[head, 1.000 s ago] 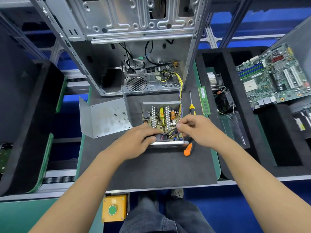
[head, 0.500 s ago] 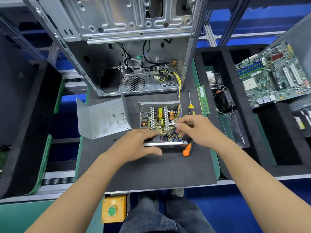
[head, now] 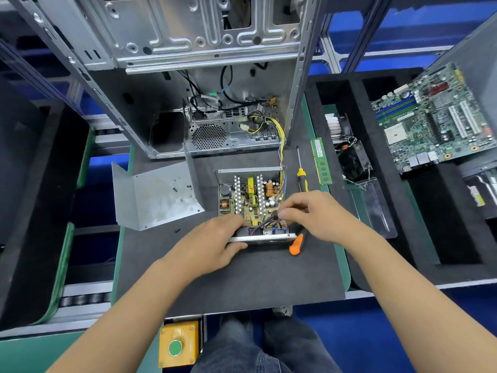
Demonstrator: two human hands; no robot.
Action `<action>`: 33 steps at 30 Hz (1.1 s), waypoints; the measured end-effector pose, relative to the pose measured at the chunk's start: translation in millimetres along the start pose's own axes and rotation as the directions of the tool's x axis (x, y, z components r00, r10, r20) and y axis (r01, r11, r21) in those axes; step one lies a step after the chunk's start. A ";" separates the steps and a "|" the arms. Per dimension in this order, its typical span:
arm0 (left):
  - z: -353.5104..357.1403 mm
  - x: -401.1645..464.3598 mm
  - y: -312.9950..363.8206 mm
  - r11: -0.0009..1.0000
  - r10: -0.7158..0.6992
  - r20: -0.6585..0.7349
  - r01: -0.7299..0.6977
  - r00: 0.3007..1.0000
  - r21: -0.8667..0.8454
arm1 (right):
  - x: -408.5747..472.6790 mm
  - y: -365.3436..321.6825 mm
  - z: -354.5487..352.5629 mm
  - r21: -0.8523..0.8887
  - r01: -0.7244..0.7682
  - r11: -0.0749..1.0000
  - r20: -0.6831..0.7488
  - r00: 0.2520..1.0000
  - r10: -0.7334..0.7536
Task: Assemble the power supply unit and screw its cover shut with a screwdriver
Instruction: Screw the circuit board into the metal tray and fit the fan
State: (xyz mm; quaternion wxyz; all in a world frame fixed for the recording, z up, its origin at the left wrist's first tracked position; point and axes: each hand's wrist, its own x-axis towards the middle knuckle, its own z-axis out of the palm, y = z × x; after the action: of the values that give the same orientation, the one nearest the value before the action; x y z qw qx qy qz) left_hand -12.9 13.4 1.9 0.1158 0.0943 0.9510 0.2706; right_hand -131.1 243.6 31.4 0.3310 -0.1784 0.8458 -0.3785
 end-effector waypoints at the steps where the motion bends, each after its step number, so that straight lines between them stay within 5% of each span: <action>1: 1.0 1.5 1.0 1.000 -0.008 0.004 0.008 1.000 0.005 | -0.3 3.2 -2.7 -0.046 0.006 0.999 -0.025 1.000 -0.007; 10: 8.5 10.3 4.9 0.993 0.057 0.004 -0.057 0.998 0.100 | -5.5 25.9 -3.1 -0.410 0.102 0.907 -0.075 0.987 -0.145; 20: 11.6 10.9 5.9 0.998 0.029 0.023 -0.030 0.999 0.058 | 13.2 29.2 14.8 -0.111 0.026 0.994 -0.169 0.985 -0.045; 33: 11.5 11.5 7.4 0.999 0.011 0.017 -0.011 1.000 0.046 | 29.6 19.5 8.7 0.147 0.027 0.989 -0.011 1.000 -0.026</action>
State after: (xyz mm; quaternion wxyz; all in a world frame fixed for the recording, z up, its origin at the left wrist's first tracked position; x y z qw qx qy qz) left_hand -19.9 28.0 -5.6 0.1200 0.1044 0.9555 0.2484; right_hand -147.3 235.3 -0.3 0.3343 -0.1632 0.8146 -0.4449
